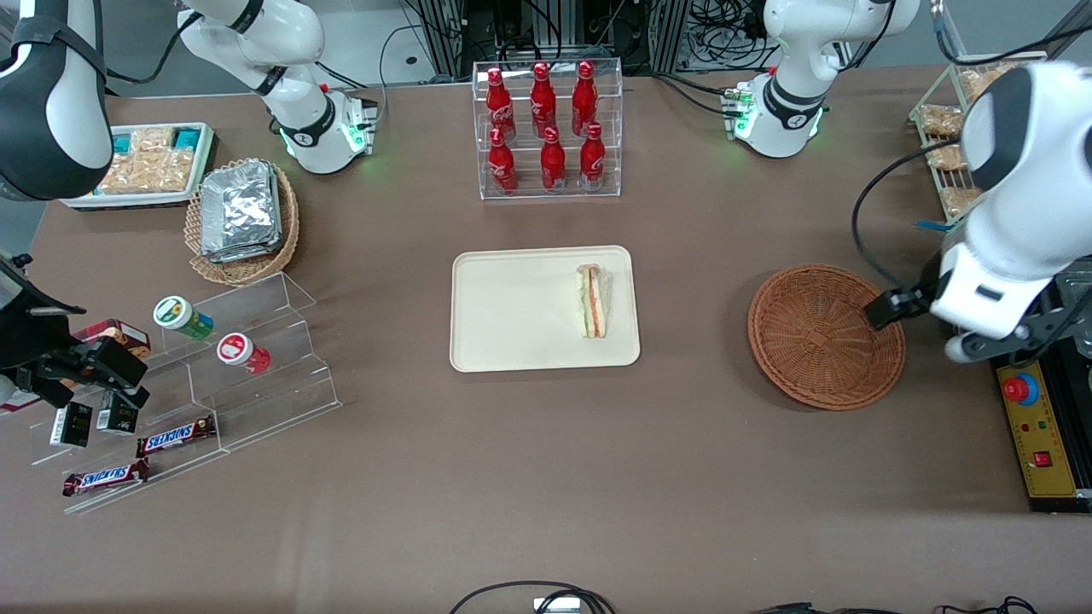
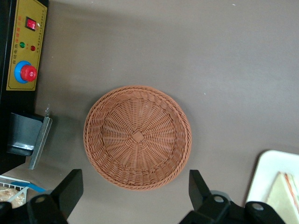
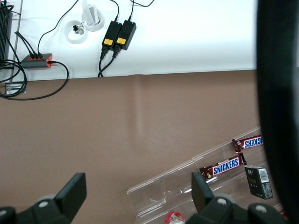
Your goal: Place sandwich from basket to tray
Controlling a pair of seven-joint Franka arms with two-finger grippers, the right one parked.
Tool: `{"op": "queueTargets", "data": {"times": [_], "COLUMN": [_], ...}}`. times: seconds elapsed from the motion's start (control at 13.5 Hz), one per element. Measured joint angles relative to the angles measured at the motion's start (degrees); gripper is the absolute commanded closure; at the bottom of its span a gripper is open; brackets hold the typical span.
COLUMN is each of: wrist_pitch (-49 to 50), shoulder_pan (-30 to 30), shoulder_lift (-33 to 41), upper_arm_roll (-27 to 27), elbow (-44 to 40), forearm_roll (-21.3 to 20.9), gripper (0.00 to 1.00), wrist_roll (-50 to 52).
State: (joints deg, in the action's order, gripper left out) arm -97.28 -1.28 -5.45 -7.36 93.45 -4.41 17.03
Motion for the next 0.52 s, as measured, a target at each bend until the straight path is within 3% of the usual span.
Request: {"op": "queueTargets", "data": {"times": [0.15, 0.52], "wrist_pitch": [3.5, 8.8], "shoulder_pan": [-2.0, -2.9], "shoulder_lift": [2.9, 8.9], "upper_arm_roll": [0.0, -0.3], "elbow": [0.0, 0.0], "forearm_roll": [2.4, 3.2], "gripper": [0.00, 0.00], "wrist_roll": [-6.5, -14.8]}}
